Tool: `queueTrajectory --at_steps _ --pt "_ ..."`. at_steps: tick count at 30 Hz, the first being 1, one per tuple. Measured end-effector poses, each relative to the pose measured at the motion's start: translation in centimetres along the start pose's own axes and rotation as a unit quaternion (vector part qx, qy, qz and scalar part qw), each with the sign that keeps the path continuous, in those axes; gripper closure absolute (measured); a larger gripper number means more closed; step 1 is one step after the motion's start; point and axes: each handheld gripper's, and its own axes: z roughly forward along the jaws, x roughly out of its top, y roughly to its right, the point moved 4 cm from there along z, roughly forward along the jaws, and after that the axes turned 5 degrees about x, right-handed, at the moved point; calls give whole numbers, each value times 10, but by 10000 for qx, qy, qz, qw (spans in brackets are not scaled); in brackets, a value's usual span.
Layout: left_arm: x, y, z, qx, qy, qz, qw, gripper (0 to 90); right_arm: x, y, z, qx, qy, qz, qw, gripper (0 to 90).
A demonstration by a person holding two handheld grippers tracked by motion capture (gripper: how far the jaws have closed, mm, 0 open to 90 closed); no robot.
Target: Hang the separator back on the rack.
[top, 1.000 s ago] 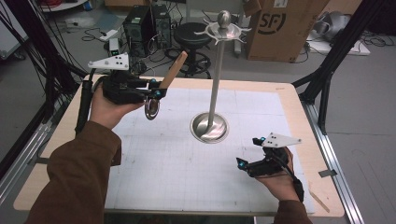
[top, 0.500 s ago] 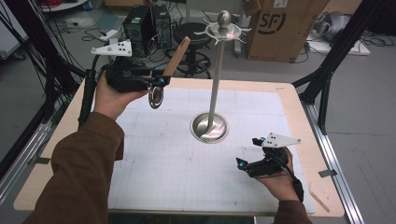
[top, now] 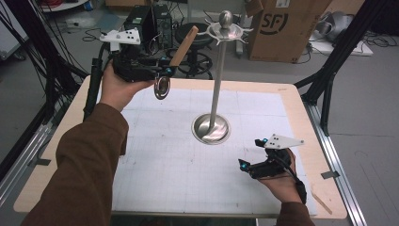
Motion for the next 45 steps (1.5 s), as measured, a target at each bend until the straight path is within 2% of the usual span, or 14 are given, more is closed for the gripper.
queueTrajectory --at_steps 3,17,33,45 --pt "0 -3 1 24 -3 -55 10000 688 0 0 0 11 3 -22 10000 4" --pt "0 0 11 42 -142 29 9999 688 -1 1 -1 -30 -20 -9 10000 4" --pt "-1 13 23 -117 -217 109 9996 688 -2 1 -1 -31 -23 -16 10000 4" --pt "-6 17 42 -186 -329 70 9993 688 -1 0 0 -21 -23 -26 10000 4"
